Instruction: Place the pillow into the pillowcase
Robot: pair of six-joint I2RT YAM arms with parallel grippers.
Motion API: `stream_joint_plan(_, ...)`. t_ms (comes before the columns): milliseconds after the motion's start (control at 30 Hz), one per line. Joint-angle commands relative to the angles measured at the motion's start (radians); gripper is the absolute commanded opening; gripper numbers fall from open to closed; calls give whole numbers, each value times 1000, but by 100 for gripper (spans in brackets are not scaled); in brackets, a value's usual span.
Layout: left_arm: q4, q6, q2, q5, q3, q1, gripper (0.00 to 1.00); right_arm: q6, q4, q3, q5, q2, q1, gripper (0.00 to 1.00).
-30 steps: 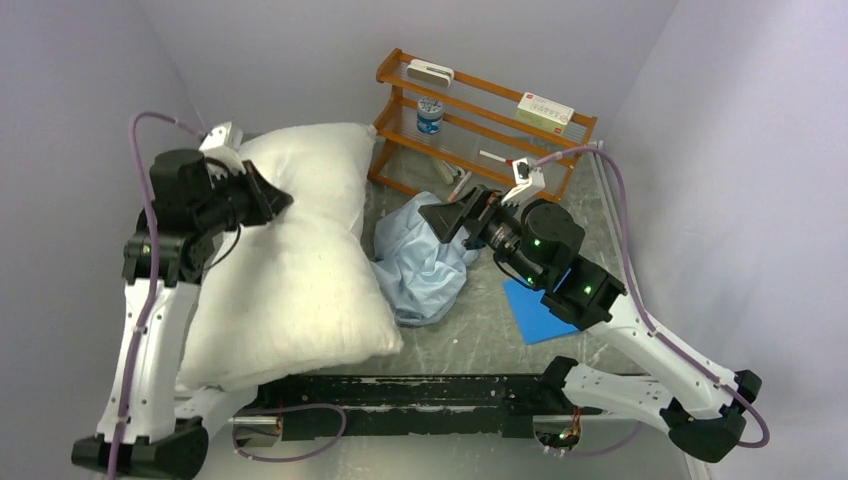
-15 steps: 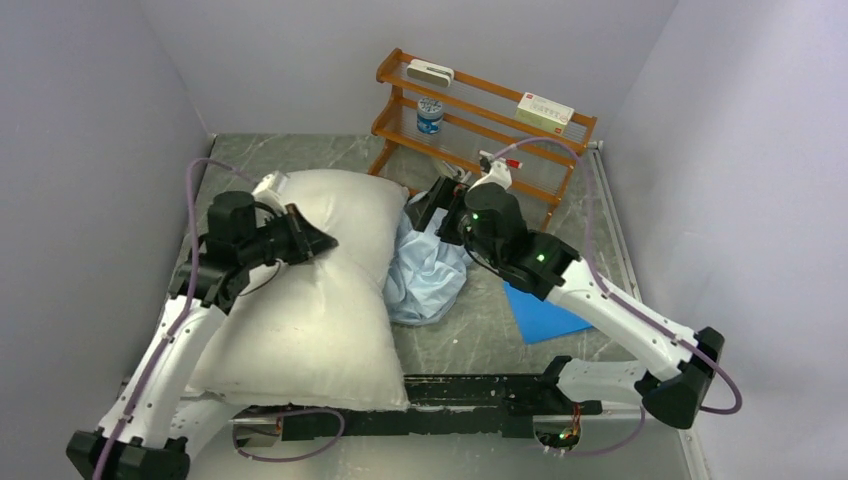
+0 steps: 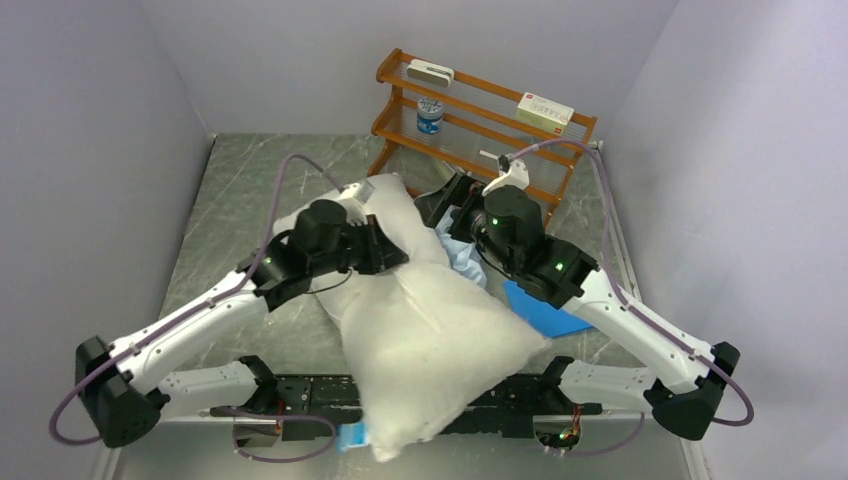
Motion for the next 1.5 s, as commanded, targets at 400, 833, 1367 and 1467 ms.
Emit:
stream_joint_plan(400,-248,131,-162,-544,223,-86,90,-323,87,-37,-190,68,5,97)
stream_joint_plan(833,-435,215,-353,-881,326,-86,96,-582,25,189,-86,430,141,100)
stream_joint_plan(1367,-544,138,-389,-892,229,-86,87,-955,-35,414,-76,707,160,0)
stream_joint_plan(1467,-535,142,-398,-875,218,-86,85,-978,33,368,-51,570,155,0)
